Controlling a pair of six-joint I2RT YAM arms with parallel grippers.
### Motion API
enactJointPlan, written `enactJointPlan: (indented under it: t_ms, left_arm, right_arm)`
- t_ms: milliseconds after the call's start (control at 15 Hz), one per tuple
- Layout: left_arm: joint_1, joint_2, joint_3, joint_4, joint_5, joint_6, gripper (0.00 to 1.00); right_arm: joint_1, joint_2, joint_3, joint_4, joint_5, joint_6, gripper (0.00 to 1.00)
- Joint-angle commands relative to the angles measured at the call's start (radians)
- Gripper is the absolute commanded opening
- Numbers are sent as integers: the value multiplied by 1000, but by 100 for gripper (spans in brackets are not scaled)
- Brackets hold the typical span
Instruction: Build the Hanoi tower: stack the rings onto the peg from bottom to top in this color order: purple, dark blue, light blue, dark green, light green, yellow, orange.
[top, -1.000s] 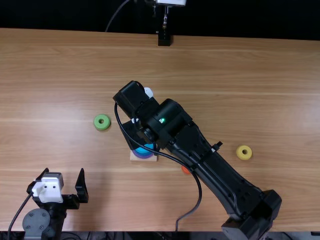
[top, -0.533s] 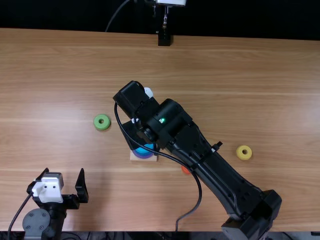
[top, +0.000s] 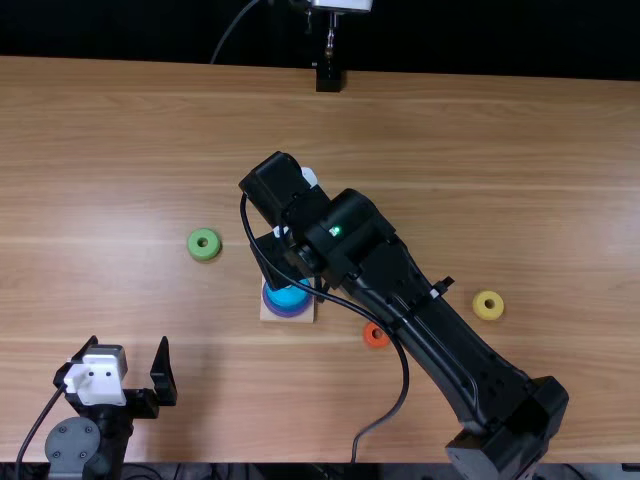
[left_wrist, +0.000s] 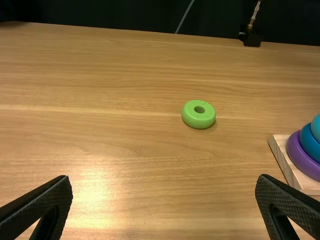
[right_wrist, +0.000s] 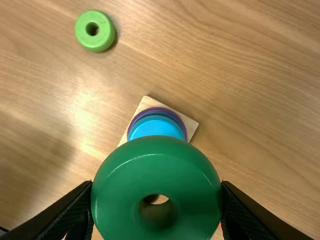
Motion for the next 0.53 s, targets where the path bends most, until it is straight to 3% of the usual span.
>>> enactJointPlan:
  t_ms: [0,467]
  left_arm:
    - [10,-11,-110,-78,9,9,100]
    - [10,-11,-110,-78,9,9,100]
  right_arm:
    - [-7,10,13,-1,6,-2,0]
    - [-4,6,18,-1,4,5,0]
